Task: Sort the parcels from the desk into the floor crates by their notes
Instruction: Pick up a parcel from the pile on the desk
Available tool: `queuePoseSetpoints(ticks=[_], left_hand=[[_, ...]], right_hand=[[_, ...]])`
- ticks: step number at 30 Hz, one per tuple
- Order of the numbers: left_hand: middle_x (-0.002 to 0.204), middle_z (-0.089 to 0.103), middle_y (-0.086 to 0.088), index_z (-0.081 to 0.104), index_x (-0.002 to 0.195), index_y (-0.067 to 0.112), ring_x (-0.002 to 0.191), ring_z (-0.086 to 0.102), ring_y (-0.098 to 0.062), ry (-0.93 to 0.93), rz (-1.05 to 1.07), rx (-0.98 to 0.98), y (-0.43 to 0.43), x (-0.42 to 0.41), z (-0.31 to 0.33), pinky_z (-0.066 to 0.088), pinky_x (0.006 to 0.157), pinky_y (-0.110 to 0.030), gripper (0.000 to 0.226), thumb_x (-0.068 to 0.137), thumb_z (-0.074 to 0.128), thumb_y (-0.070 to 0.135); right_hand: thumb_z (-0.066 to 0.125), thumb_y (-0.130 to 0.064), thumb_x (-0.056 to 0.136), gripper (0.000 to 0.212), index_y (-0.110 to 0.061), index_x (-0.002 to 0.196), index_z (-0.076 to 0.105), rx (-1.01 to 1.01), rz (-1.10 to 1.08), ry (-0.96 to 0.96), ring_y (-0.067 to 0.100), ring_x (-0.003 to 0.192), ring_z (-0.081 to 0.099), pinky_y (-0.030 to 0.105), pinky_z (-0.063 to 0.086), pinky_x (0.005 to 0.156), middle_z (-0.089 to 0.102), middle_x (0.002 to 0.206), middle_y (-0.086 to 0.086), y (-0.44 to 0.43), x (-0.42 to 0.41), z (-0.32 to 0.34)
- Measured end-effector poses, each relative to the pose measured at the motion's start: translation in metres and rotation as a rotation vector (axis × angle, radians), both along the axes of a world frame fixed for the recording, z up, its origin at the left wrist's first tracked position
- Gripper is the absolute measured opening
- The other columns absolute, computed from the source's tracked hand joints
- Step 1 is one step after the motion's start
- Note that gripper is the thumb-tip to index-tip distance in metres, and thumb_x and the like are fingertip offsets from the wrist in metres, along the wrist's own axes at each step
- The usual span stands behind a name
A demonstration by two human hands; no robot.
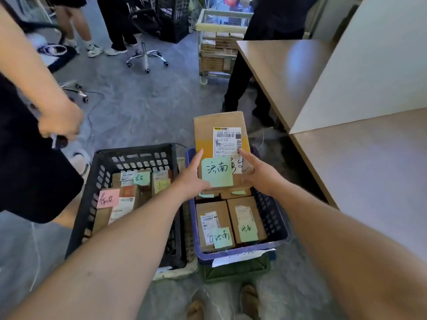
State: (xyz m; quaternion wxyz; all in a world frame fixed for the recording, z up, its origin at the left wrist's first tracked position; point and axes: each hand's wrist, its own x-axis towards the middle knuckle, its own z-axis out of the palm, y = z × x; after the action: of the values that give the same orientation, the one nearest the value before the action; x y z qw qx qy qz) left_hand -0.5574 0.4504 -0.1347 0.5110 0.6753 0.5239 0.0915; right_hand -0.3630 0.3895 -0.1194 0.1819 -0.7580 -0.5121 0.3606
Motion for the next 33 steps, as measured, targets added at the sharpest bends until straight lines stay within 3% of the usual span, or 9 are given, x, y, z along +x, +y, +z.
queuePoseSetpoints(ticks=[4, 13, 16, 22, 25, 30, 33], left_hand=[[0.143, 0.048, 0.003, -0.001, 0.152, 0.047, 0.107, 0.059, -0.018, 0.054, 0.062, -0.051, -0.004, 0.012, -0.029, 0.052, 0.090, -0.035, 0.107, 0.084, 0.070, 0.004], [0.133, 0.055, 0.004, -0.009, 0.150, 0.047, 0.095, 0.062, -0.013, 0.215, 0.098, -0.313, -0.039, 0.051, -0.099, 0.055, 0.081, -0.030, 0.105, 0.087, 0.065, 0.006], [0.120, 0.057, 0.009, -0.011, 0.150, 0.046, 0.087, 0.063, -0.012, 0.270, 0.102, -0.387, -0.050, 0.064, -0.119, 0.055, 0.073, -0.029, 0.104, 0.087, 0.063, 0.010], [0.130, 0.058, 0.005, -0.014, 0.149, 0.044, 0.093, 0.064, -0.014, 0.345, 0.082, -0.459, -0.060, 0.079, -0.152, 0.055, 0.077, -0.028, 0.104, 0.086, 0.062, 0.014], [0.131, 0.058, 0.005, -0.015, 0.149, 0.045, 0.094, 0.063, -0.013, 0.358, 0.077, -0.480, -0.061, 0.080, -0.165, 0.055, 0.079, -0.029, 0.104, 0.086, 0.062, 0.015], [0.134, 0.056, 0.004, -0.016, 0.148, 0.046, 0.091, 0.064, -0.015, 0.369, 0.075, -0.431, -0.043, 0.076, -0.182, 0.056, 0.071, -0.029, 0.105, 0.086, 0.062, 0.014], [0.137, 0.053, 0.003, -0.018, 0.148, 0.044, 0.098, 0.062, -0.016, 0.370, 0.067, -0.356, -0.015, 0.073, -0.190, 0.057, 0.081, -0.033, 0.106, 0.086, 0.062, 0.012]], right_hand=[[0.057, -0.005, 0.092, 0.084, -0.046, 0.151, 0.014, -0.073, 0.036, 0.035, 0.013, 0.090, 0.065, 0.021, 0.052, 0.068, 0.066, 0.113, 0.000, 0.007, 0.016, -0.031], [0.059, -0.003, 0.089, 0.089, -0.049, 0.150, 0.011, -0.364, 0.155, 0.125, 0.025, 0.092, 0.067, 0.035, 0.058, 0.075, 0.064, 0.103, 0.000, -0.009, 0.056, -0.117], [0.056, -0.002, 0.090, 0.089, -0.047, 0.151, 0.009, -0.444, 0.218, 0.114, 0.019, 0.089, 0.064, 0.030, 0.055, 0.072, 0.061, 0.116, 0.001, -0.012, 0.068, -0.140], [0.053, 0.000, 0.092, 0.086, -0.042, 0.152, 0.008, -0.546, 0.269, 0.123, 0.021, 0.104, 0.060, 0.035, 0.054, 0.090, 0.049, 0.139, 0.002, -0.019, 0.078, -0.176], [0.054, -0.001, 0.093, 0.085, -0.044, 0.151, 0.010, -0.550, 0.269, 0.124, 0.016, 0.102, 0.058, 0.031, 0.054, 0.088, 0.048, 0.140, 0.002, -0.019, 0.079, -0.193], [0.054, -0.004, 0.093, 0.082, -0.045, 0.151, 0.012, -0.521, 0.231, 0.149, 0.016, 0.097, 0.060, 0.024, 0.053, 0.074, 0.051, 0.138, 0.004, -0.008, 0.075, -0.208], [0.054, -0.009, 0.092, 0.079, -0.039, 0.152, 0.012, -0.405, 0.252, 0.097, 0.028, 0.118, 0.056, 0.036, 0.048, 0.097, 0.050, 0.140, 0.011, 0.016, 0.075, -0.216]])
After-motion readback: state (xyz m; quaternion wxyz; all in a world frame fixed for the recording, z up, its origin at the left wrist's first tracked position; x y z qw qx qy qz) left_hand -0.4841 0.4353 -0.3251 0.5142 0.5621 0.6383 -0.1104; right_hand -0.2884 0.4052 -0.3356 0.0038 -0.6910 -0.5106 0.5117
